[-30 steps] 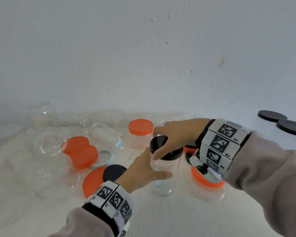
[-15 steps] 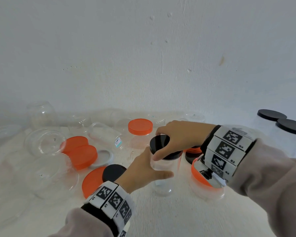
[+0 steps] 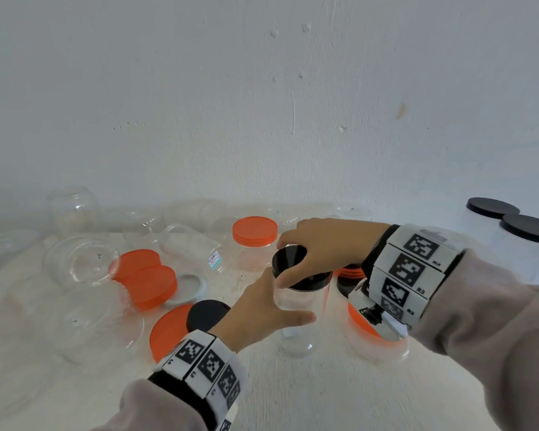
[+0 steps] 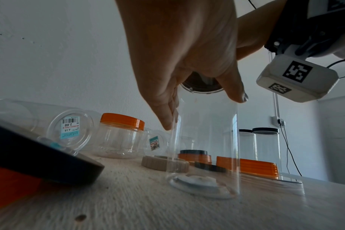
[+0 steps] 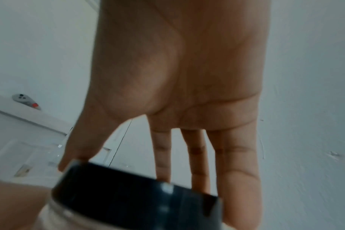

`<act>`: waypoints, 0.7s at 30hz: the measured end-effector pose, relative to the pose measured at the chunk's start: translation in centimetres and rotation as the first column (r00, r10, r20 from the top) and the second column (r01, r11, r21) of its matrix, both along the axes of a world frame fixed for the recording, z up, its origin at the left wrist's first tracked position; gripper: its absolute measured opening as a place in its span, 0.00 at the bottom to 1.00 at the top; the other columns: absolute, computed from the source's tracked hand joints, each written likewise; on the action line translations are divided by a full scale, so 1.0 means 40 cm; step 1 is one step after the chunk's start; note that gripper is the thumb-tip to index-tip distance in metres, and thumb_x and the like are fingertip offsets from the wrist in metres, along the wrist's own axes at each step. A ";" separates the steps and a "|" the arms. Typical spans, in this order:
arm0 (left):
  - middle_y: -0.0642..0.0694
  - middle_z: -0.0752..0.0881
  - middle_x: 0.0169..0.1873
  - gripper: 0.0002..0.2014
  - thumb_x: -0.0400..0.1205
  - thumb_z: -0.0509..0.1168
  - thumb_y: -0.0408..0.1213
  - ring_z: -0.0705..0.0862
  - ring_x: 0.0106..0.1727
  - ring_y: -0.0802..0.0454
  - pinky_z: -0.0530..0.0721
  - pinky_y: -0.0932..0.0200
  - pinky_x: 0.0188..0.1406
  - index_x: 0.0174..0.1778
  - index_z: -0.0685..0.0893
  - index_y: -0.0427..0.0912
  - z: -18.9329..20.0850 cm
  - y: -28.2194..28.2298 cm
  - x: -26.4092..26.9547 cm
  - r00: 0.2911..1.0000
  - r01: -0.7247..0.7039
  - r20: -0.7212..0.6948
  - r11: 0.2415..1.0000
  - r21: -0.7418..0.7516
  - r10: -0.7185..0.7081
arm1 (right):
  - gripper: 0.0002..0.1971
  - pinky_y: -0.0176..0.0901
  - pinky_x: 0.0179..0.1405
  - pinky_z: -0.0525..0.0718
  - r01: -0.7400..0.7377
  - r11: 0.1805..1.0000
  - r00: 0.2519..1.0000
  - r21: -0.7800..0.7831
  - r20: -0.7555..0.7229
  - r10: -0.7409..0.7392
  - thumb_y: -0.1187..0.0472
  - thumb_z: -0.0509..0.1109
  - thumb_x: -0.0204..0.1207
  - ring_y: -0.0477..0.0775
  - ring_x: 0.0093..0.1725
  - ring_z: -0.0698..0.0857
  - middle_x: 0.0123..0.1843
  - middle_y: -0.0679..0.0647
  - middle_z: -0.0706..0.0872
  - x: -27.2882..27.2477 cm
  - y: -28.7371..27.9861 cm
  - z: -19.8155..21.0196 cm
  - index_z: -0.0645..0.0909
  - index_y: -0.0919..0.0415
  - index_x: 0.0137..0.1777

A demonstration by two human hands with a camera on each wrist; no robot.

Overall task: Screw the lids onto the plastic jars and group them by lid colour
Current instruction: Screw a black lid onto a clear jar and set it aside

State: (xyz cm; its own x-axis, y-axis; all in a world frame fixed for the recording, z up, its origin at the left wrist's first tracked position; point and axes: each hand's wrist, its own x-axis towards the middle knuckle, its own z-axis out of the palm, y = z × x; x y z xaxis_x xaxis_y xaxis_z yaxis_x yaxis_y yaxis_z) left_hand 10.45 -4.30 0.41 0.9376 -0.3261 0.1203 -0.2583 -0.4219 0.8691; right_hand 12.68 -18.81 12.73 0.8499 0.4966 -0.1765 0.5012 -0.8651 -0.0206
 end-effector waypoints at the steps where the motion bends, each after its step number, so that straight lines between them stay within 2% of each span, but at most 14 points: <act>1: 0.74 0.73 0.60 0.41 0.69 0.80 0.49 0.71 0.59 0.79 0.71 0.79 0.50 0.69 0.59 0.71 0.000 0.000 0.000 1.000 -0.002 -0.002 1.000 -0.002 0.002 | 0.36 0.44 0.51 0.74 0.014 1.000 1.000 -0.005 0.012 -0.014 0.25 0.66 0.67 0.49 0.56 0.76 0.56 0.43 0.73 0.001 0.000 -0.004 0.72 0.43 0.71; 3: 0.76 0.74 0.58 0.40 0.69 0.80 0.49 0.70 0.57 0.83 0.70 0.82 0.48 0.65 0.59 0.75 -0.001 0.000 -0.001 1.000 -0.006 -0.005 1.000 0.000 0.006 | 0.37 0.46 0.53 0.74 0.023 1.000 1.000 -0.005 -0.021 -0.023 0.25 0.67 0.66 0.51 0.60 0.76 0.61 0.45 0.73 0.004 -0.004 -0.005 0.69 0.41 0.72; 5: 0.75 0.75 0.58 0.38 0.68 0.80 0.48 0.71 0.56 0.85 0.71 0.85 0.46 0.61 0.60 0.77 -0.002 -0.001 0.000 1.000 -0.007 -0.008 1.000 0.009 0.007 | 0.39 0.47 0.58 0.73 0.007 1.000 0.993 0.003 -0.119 -0.006 0.30 0.71 0.66 0.50 0.65 0.72 0.66 0.43 0.69 0.004 -0.011 0.003 0.64 0.38 0.77; 7: 0.74 0.76 0.57 0.37 0.68 0.80 0.48 0.72 0.54 0.86 0.72 0.86 0.44 0.59 0.61 0.77 -0.002 -0.001 0.000 1.000 -0.017 -0.012 1.000 0.011 0.017 | 0.41 0.46 0.60 0.72 -0.025 1.000 0.983 0.007 -0.181 0.026 0.38 0.76 0.67 0.48 0.67 0.69 0.66 0.41 0.66 0.004 -0.016 0.014 0.61 0.36 0.79; 9: 0.74 0.76 0.57 0.37 0.68 0.80 0.49 0.72 0.54 0.86 0.72 0.86 0.45 0.60 0.61 0.76 -0.001 -0.002 0.000 1.000 -0.019 -0.014 1.000 0.010 0.019 | 0.40 0.43 0.57 0.69 -0.046 0.999 0.984 0.019 -0.172 0.048 0.41 0.77 0.68 0.46 0.64 0.68 0.62 0.39 0.66 0.006 -0.019 0.018 0.62 0.37 0.79; 14: 0.73 0.75 0.59 0.40 0.68 0.80 0.49 0.71 0.56 0.82 0.71 0.87 0.45 0.66 0.58 0.73 0.003 0.000 -0.002 1.000 -0.010 -0.006 1.000 0.022 0.010 | 0.40 0.44 0.57 0.70 -0.042 0.999 0.993 0.033 -0.110 0.046 0.35 0.75 0.67 0.45 0.60 0.68 0.59 0.39 0.67 0.011 -0.019 0.009 0.65 0.38 0.78; 17: 0.69 0.76 0.62 0.42 0.68 0.80 0.49 0.73 0.59 0.75 0.70 0.83 0.47 0.69 0.59 0.70 0.004 0.000 -0.002 1.000 -0.014 -0.002 1.000 0.025 0.014 | 0.39 0.45 0.58 0.74 -0.040 0.998 0.996 0.047 -0.080 0.043 0.32 0.73 0.66 0.46 0.61 0.71 0.59 0.41 0.69 0.010 -0.022 -0.001 0.66 0.39 0.76; 21: 0.68 0.77 0.63 0.43 0.67 0.80 0.49 0.75 0.62 0.71 0.71 0.78 0.50 0.72 0.61 0.67 0.003 -0.001 -0.001 1.000 -0.021 -0.007 1.000 0.015 0.021 | 0.37 0.45 0.58 0.77 -0.038 0.994 0.998 0.098 -0.049 0.043 0.31 0.71 0.68 0.48 0.59 0.73 0.58 0.43 0.71 0.003 -0.033 -0.021 0.67 0.39 0.75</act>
